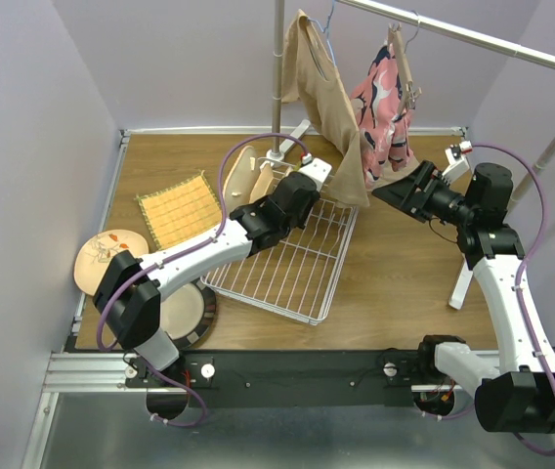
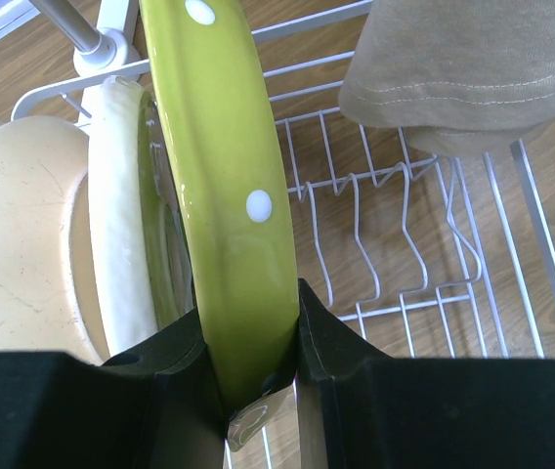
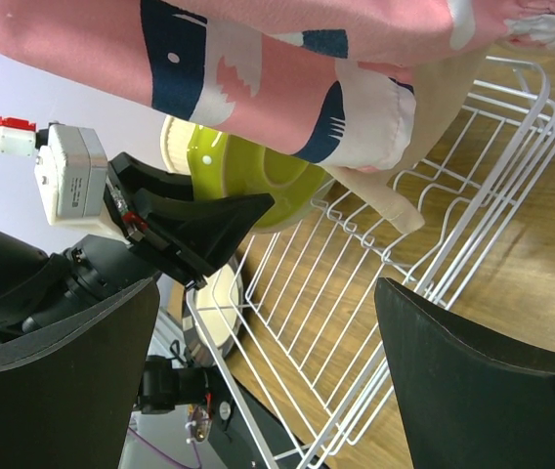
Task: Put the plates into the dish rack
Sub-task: Insert the plate into the dish rack
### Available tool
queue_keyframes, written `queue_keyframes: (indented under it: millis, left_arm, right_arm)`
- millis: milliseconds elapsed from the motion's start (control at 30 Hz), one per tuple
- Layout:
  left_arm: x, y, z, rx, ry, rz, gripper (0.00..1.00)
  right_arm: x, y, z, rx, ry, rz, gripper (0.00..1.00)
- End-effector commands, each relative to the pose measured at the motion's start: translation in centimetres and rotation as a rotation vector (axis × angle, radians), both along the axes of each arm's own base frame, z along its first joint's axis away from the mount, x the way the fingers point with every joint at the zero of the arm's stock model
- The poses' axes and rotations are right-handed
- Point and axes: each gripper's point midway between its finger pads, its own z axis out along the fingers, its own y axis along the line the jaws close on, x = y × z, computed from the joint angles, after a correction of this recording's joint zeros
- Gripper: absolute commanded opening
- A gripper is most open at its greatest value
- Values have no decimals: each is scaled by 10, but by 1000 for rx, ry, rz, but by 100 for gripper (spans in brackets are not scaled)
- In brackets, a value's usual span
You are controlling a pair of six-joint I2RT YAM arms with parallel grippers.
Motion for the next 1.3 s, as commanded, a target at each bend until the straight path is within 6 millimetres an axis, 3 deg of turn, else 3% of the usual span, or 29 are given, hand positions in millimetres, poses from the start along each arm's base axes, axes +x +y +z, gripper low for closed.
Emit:
queue_keyframes:
  millis: [0, 667, 1267]
  left_arm:
    - [16, 6, 8, -32, -41, 50, 0]
    - [13, 28, -17, 117, -39, 13, 0]
    - [19, 49, -7, 51, -9, -8, 0]
  right_arm:
    - [-2, -3, 0, 3, -2, -11, 100]
    - [-2, -4, -5, 3, 10, -14, 100]
    - [-2, -5, -7, 5, 15, -14, 100]
